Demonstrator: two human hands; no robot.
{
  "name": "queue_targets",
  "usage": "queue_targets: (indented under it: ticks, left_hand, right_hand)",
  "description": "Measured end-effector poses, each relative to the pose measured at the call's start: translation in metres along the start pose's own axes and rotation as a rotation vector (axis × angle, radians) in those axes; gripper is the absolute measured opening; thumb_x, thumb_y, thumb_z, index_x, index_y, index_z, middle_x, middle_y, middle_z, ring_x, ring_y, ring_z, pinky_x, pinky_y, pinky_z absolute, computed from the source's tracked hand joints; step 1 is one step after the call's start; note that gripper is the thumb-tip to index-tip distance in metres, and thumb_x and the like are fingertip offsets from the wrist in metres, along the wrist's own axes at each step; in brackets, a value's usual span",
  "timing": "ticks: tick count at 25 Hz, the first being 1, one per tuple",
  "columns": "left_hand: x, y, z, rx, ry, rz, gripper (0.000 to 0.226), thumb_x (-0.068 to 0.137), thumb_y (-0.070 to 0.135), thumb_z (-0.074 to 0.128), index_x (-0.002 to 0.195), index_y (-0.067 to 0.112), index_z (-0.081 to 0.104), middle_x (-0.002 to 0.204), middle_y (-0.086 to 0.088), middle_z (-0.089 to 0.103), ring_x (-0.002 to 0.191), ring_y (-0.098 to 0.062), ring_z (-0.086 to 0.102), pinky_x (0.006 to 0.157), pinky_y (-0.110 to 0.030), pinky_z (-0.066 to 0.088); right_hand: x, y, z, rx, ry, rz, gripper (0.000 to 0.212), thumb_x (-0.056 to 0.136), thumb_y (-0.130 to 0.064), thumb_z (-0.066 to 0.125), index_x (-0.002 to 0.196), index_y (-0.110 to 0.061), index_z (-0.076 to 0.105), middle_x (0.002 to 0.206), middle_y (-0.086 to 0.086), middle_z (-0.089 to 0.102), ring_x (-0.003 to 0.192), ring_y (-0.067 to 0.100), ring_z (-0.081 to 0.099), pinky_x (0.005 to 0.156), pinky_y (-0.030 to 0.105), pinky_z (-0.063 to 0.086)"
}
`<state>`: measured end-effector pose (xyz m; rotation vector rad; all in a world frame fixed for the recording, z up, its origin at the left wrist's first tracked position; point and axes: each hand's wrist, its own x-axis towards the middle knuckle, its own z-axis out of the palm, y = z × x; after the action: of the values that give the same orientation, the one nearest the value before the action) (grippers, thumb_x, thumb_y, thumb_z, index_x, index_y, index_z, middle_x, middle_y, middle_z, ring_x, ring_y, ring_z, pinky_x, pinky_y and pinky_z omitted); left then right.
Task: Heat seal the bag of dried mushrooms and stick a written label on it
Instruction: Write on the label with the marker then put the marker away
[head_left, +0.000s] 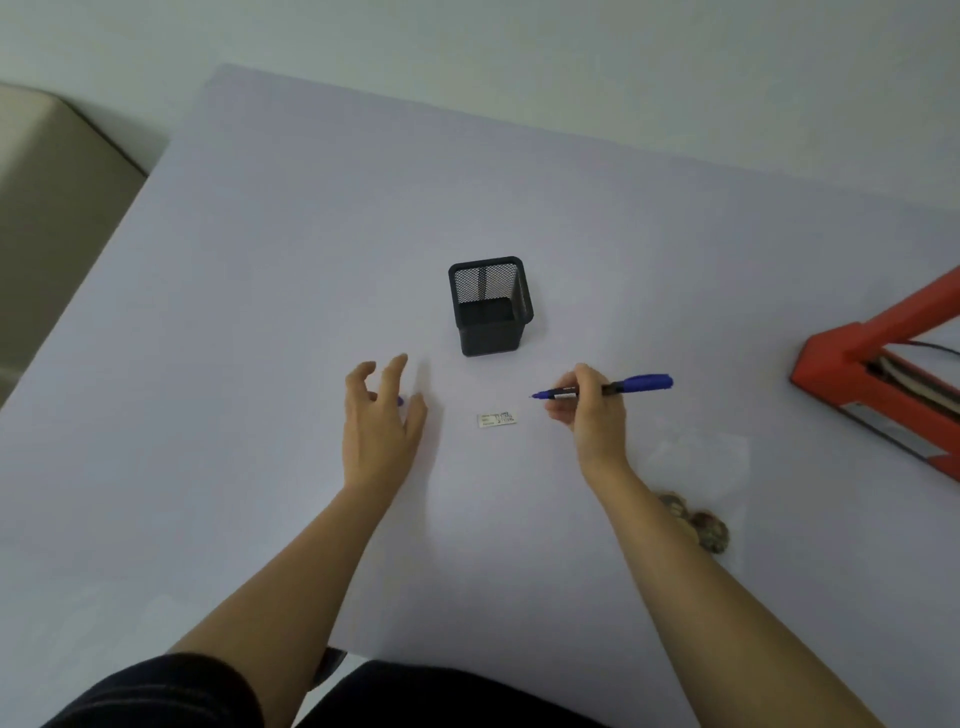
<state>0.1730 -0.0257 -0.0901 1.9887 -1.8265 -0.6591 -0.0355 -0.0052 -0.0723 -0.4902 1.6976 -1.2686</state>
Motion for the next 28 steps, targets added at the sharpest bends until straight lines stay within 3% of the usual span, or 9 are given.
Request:
queue_targets:
  ticks: [2, 4, 9, 11, 13, 15, 19, 28]
  left_hand:
    - [0.008, 0.0, 0.002, 0.027, -0.121, 0.043, 0.035, 0.092, 0.018, 0.052, 0.127, 0.016, 0.051, 0.132, -0.011, 0.04, 0.099, -0.026, 0.054, 0.084, -0.035, 0.047]
    - [0.006, -0.001, 0.005, 0.029, -0.186, 0.058, 0.023, 0.092, 0.01, 0.05, 0.112, 0.005, 0.058, 0.118, -0.011, 0.05, 0.096, -0.03, 0.056, 0.08, -0.03, 0.043]
    - [-0.007, 0.02, 0.003, -0.145, -0.046, 0.015, 0.015, 0.087, 0.003, 0.054, 0.097, 0.003, 0.066, 0.1, -0.01, 0.061, 0.083, -0.024, 0.06, 0.076, -0.023, 0.043]
    - [-0.009, 0.04, -0.001, -0.381, -0.083, -0.162, 0.013, 0.086, 0.004, 0.056, 0.09, 0.012, 0.066, 0.093, -0.003, 0.065, 0.081, -0.016, 0.064, 0.074, -0.018, 0.046]
    - [-0.01, 0.062, -0.006, -0.788, -0.218, -0.395, 0.012, 0.088, 0.005, 0.057, 0.088, 0.014, 0.064, 0.087, -0.003, 0.067, 0.078, -0.016, 0.067, 0.076, -0.021, 0.053]
    - [-0.009, 0.074, -0.01, -0.992, -0.313, -0.459, 0.006, 0.09, 0.008, 0.059, 0.09, 0.011, 0.065, 0.082, -0.007, 0.068, 0.073, -0.016, 0.066, 0.075, -0.022, 0.056]
    - [-0.007, 0.083, -0.012, -0.903, -0.376, -0.376, 0.014, 0.091, 0.018, 0.058, 0.096, 0.008, 0.067, 0.077, -0.005, 0.067, 0.068, -0.013, 0.063, 0.071, -0.019, 0.056]
    - [-0.007, 0.098, -0.009, -0.927, -0.381, -0.325, 0.018, 0.091, 0.017, 0.059, 0.103, 0.005, 0.065, 0.079, -0.006, 0.069, 0.07, -0.012, 0.065, 0.075, -0.023, 0.056]
  right_hand:
    - [-0.003, -0.008, 0.0, 0.133, -0.031, 0.087, 0.029, 0.093, -0.014, 0.042, 0.069, -0.013, 0.056, 0.069, 0.004, 0.062, 0.058, 0.013, 0.063, 0.055, 0.019, 0.053]
    - [-0.005, -0.014, -0.002, 0.183, -0.035, 0.138, 0.022, 0.093, -0.014, 0.044, 0.073, -0.013, 0.054, 0.072, 0.005, 0.061, 0.054, 0.009, 0.063, 0.054, 0.017, 0.053]
    - [-0.007, -0.021, -0.012, 0.189, 0.025, 0.159, 0.022, 0.092, -0.022, 0.056, 0.073, -0.011, 0.057, 0.07, 0.003, 0.061, 0.053, 0.002, 0.064, 0.054, 0.013, 0.053]
    - [-0.008, -0.024, -0.013, 0.209, 0.026, 0.138, 0.022, 0.091, -0.022, 0.057, 0.072, -0.012, 0.057, 0.07, 0.002, 0.059, 0.053, 0.001, 0.063, 0.055, 0.012, 0.052]
    - [-0.008, -0.028, -0.012, 0.227, 0.026, 0.11, 0.019, 0.091, -0.022, 0.057, 0.075, -0.012, 0.057, 0.07, 0.001, 0.059, 0.053, 0.001, 0.062, 0.056, 0.012, 0.052]
    - [-0.009, -0.03, -0.011, 0.217, 0.032, 0.089, 0.017, 0.091, -0.023, 0.058, 0.077, -0.013, 0.057, 0.071, 0.001, 0.06, 0.054, 0.003, 0.062, 0.056, 0.012, 0.053]
    - [-0.01, -0.03, -0.011, 0.172, 0.026, 0.079, 0.017, 0.09, -0.025, 0.058, 0.079, -0.013, 0.057, 0.071, 0.001, 0.061, 0.057, 0.005, 0.063, 0.058, 0.013, 0.053]
    - [-0.011, -0.039, -0.01, 0.166, -0.051, 0.061, 0.017, 0.091, -0.022, 0.057, 0.076, -0.014, 0.059, 0.071, 0.001, 0.062, 0.062, 0.008, 0.063, 0.062, 0.015, 0.055]
